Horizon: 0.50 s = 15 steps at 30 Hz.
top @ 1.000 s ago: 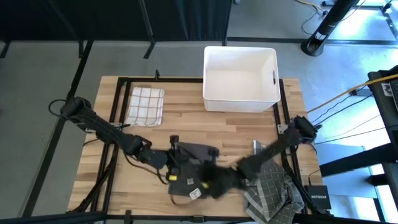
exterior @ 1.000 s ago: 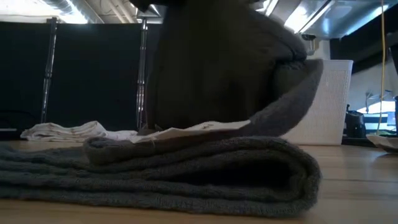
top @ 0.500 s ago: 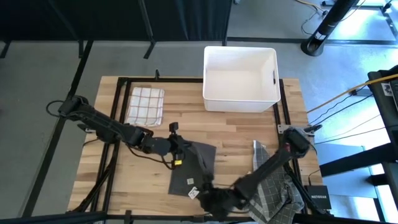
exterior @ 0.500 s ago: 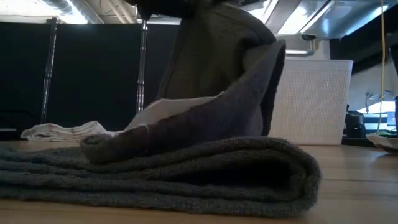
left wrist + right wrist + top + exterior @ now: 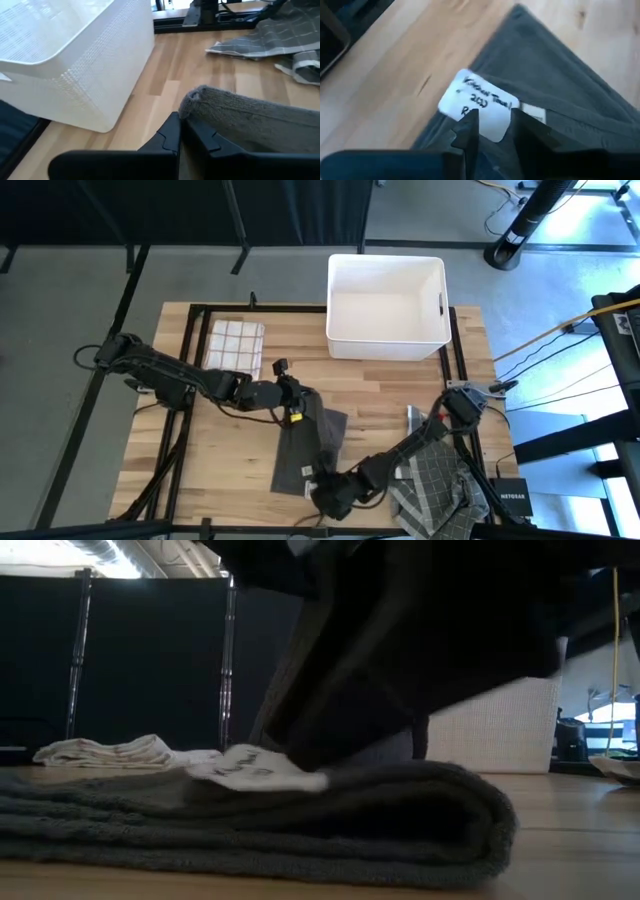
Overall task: Fold towel
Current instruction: Fold the grey towel and put beside the white towel
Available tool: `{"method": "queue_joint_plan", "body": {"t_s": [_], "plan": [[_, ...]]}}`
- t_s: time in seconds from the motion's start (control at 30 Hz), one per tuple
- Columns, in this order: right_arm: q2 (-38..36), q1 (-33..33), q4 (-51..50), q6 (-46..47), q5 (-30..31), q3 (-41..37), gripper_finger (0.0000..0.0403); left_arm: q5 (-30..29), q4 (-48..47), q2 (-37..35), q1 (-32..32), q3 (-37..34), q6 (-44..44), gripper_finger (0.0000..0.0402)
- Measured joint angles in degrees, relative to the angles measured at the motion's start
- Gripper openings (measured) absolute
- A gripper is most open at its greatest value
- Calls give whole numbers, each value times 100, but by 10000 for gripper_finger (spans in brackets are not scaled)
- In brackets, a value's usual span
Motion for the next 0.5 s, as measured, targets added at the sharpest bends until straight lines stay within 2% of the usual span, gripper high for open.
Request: {"method": "queue_joint_plan", "body": {"t_s": [0.1,0.3,0.5], "plan": [[0,10,-266,-384,-4,0,113,0,0,0,35,0,-4,6],[0,26,-556,-918,422,14,112,0,-11,0,37,0,-42,6],[-2,249,-1079,-950,616,485,112,2,-44,4,58,0,-45,4]]}}
